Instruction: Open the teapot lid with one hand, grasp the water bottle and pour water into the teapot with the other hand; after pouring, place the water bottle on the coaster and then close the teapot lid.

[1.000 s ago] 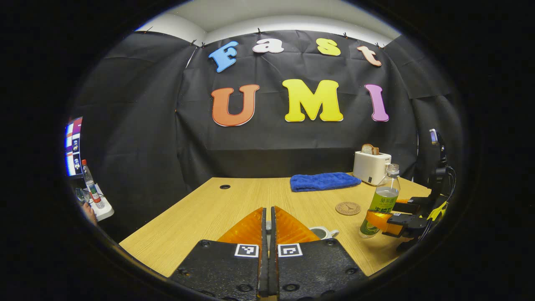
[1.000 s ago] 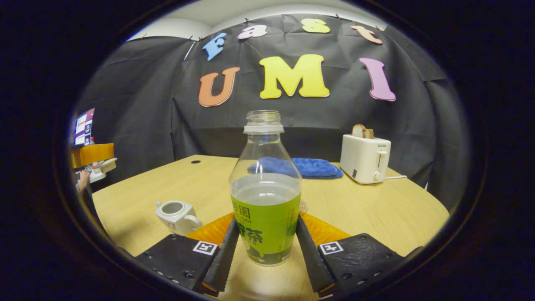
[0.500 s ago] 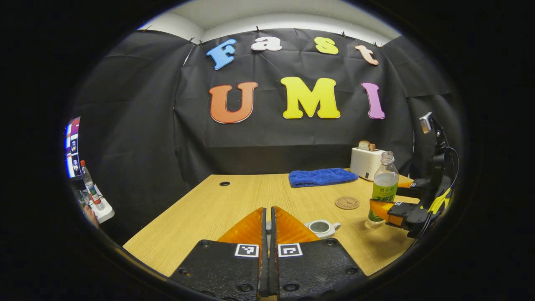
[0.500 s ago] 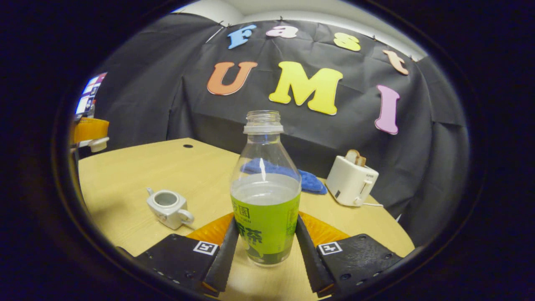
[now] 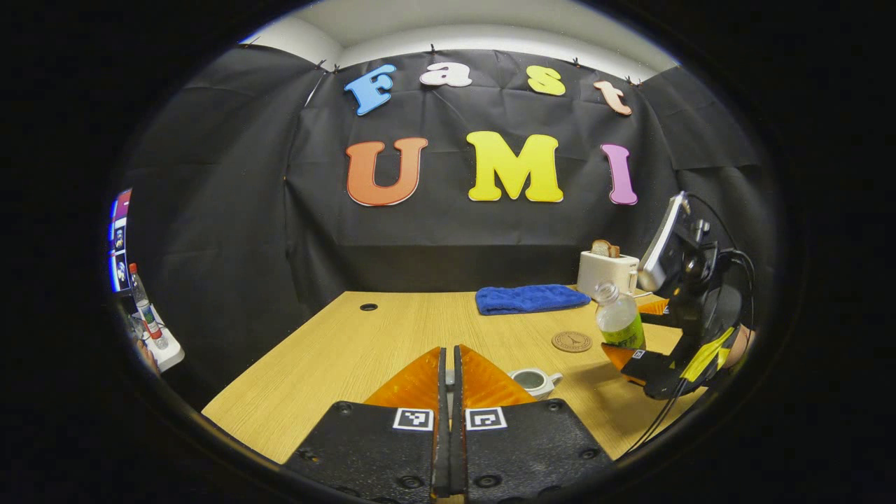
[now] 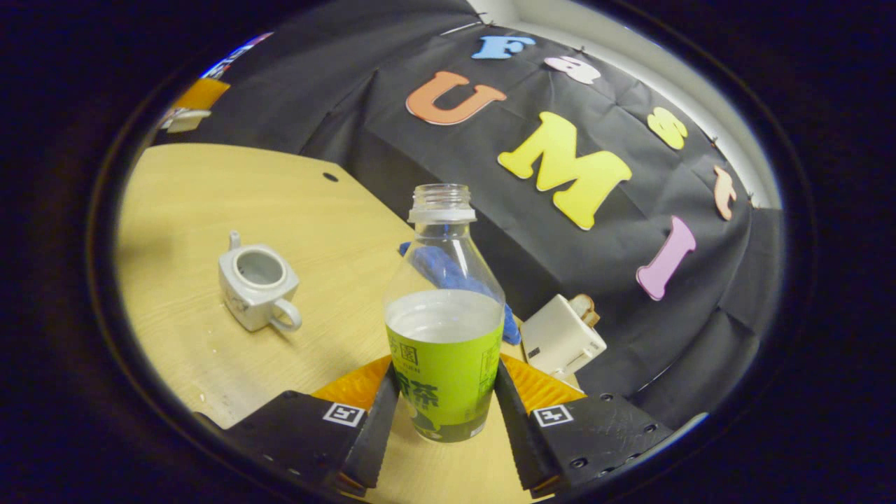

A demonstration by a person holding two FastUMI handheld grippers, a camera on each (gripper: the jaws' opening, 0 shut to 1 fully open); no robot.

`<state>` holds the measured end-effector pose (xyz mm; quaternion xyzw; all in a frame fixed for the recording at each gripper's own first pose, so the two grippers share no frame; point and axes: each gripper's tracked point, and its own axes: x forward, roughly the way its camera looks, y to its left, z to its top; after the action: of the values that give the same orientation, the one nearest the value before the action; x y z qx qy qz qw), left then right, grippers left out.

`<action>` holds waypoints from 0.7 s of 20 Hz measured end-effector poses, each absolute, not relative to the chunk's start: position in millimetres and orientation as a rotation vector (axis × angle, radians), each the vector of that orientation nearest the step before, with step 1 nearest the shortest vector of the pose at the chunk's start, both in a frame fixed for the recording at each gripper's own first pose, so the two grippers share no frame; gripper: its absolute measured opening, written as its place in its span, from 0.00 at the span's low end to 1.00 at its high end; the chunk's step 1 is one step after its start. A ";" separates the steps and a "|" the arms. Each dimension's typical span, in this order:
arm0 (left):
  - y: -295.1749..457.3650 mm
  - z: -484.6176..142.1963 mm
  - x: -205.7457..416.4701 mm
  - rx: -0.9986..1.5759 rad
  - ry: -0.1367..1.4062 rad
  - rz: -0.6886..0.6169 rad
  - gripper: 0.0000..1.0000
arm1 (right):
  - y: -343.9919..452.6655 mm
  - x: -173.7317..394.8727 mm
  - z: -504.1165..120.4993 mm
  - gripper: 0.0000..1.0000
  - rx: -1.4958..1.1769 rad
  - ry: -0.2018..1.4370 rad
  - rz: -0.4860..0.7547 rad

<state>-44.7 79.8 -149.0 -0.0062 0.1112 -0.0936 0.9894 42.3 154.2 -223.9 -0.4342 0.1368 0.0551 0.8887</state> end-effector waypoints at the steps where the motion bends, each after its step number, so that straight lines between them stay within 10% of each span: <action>1: 81.9 -148.4 -44.6 -0.013 0.220 -0.186 0.03 | 156.7 44.1 -228.4 0.72 -0.946 0.289 0.119; 14: 87.8 -144.3 -53.1 -0.001 0.220 -0.215 0.03 | 167.5 55.4 -231.0 0.72 -1.524 0.150 0.010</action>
<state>-53.1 87.8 -144.3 -0.0004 0.1097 -0.1070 0.9882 55.4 167.5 -231.0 -0.6898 0.0677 0.0047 0.7208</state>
